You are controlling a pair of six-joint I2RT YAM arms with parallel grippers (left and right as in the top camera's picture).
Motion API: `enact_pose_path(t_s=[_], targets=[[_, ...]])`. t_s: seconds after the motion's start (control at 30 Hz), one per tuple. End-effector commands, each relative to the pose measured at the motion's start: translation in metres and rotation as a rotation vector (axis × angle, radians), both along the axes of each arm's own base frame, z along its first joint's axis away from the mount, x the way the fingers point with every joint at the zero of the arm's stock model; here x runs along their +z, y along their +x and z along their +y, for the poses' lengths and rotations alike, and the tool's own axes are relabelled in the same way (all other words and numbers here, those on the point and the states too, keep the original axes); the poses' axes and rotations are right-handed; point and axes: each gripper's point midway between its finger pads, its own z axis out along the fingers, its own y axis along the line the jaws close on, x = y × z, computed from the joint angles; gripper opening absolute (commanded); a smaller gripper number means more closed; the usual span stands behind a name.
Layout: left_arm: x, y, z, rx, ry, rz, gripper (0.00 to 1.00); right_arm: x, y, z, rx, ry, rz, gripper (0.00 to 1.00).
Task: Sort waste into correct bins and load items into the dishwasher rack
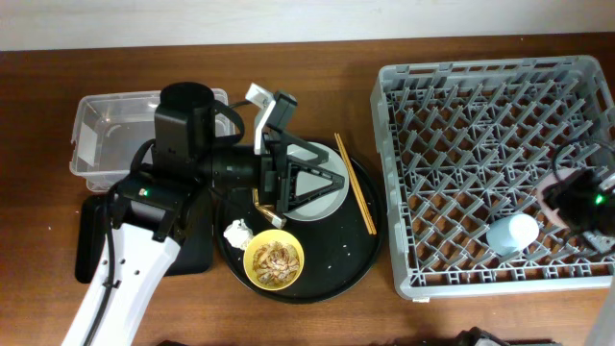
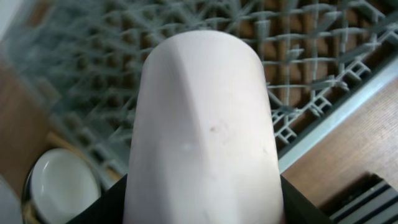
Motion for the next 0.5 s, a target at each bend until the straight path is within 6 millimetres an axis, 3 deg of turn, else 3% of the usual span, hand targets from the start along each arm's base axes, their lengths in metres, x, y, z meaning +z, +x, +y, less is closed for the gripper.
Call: enact_pose_path(t_s=[0.0, 0.07, 0.13, 0.23, 0.27, 0.33, 0.37, 0.4, 0.43, 0.47], targets=[[0.0, -0.004, 0.001, 0.002, 0.01, 0.017, 1.0, -0.053, 0.004, -0.054, -0.163, 0.079, 0.174, 0.5], [0.0, -0.004, 0.001, 0.002, 0.01, 0.017, 1.0, -0.092, 0.01, -0.082, -0.261, 0.165, 0.248, 0.5], [0.0, -0.004, 0.001, 0.002, 0.01, 0.016, 1.0, -0.105, 0.016, -0.089, -0.277, 0.203, 0.245, 0.55], [0.0, -0.004, 0.001, 0.003, 0.01, 0.016, 1.0, -0.114, 0.028, -0.09, -0.265, 0.249, 0.219, 0.82], [0.0, -0.004, 0.001, 0.002, 0.01, 0.016, 1.0, -0.113, 0.03, -0.087, -0.257, 0.26, 0.207, 0.87], [-0.001, -0.004, 0.001, 0.002, 0.013, 0.024, 1.0, -0.09, 0.037, -0.075, -0.189, 0.296, 0.143, 0.9], [-0.002, -0.004, 0.001, 0.002, 0.014, 0.027, 1.0, -0.068, 0.038, -0.07, -0.157, 0.287, 0.102, 0.9], [-0.002, -0.004, 0.002, 0.003, 0.015, 0.029, 1.0, -0.033, 0.043, -0.053, -0.069, 0.288, 0.003, 0.89], [-0.003, -0.003, 0.002, 0.013, 0.021, 0.03, 1.0, -0.013, 0.047, -0.041, -0.005, 0.281, -0.059, 0.88], [-0.008, 0.001, 0.004, 0.05, 0.045, 0.041, 1.0, 0.02, 0.05, -0.016, 0.109, 0.252, -0.163, 0.87]])
